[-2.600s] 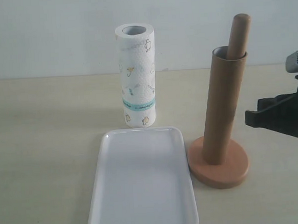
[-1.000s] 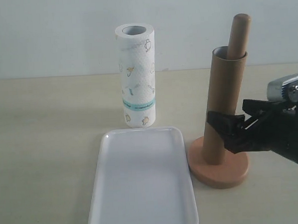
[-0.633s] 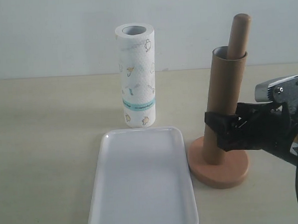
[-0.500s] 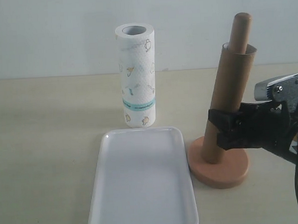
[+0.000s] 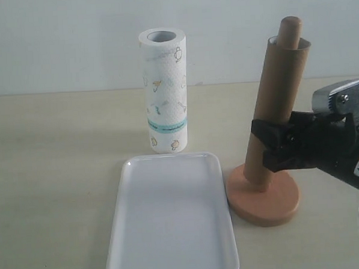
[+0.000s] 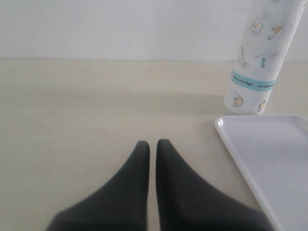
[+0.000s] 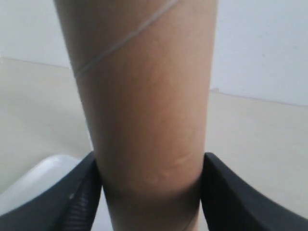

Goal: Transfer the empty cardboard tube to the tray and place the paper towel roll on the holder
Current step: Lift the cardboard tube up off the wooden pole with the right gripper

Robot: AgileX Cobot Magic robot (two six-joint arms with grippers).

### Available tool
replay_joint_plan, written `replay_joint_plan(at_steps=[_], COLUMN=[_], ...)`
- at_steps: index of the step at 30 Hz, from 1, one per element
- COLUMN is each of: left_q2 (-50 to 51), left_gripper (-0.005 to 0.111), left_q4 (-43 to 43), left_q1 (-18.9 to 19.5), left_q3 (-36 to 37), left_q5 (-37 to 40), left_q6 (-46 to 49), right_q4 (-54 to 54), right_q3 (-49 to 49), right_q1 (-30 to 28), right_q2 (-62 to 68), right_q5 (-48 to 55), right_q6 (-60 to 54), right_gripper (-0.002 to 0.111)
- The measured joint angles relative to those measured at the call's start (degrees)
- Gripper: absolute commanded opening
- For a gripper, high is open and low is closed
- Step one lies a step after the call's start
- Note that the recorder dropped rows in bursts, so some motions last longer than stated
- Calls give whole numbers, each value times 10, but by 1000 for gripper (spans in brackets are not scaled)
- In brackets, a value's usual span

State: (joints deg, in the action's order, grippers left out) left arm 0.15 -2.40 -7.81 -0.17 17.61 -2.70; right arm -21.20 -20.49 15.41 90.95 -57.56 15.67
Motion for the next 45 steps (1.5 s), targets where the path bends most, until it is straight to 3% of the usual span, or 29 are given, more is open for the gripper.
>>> replay_joint_plan(at_steps=[21,30,35,45], left_q2=[0,0,0,0], left_gripper=[5,5,5,5], left_q4=[0,0,0,0], left_q1=[0,0,0,0], left_q3=[0,0,0,0], left_q5=[0,0,0,0], left_q6=[0,0,0,0], right_q4=[-7,-66,-139,-494], right_q3=[-6,-107,-186,-303], right_q1=[0,0,0,0], right_q2=[-398,-506,-519,-477], right_q5=[75,142,184,155], right_q6=[15,108,225,760], right_gripper=[0,0,0,0])
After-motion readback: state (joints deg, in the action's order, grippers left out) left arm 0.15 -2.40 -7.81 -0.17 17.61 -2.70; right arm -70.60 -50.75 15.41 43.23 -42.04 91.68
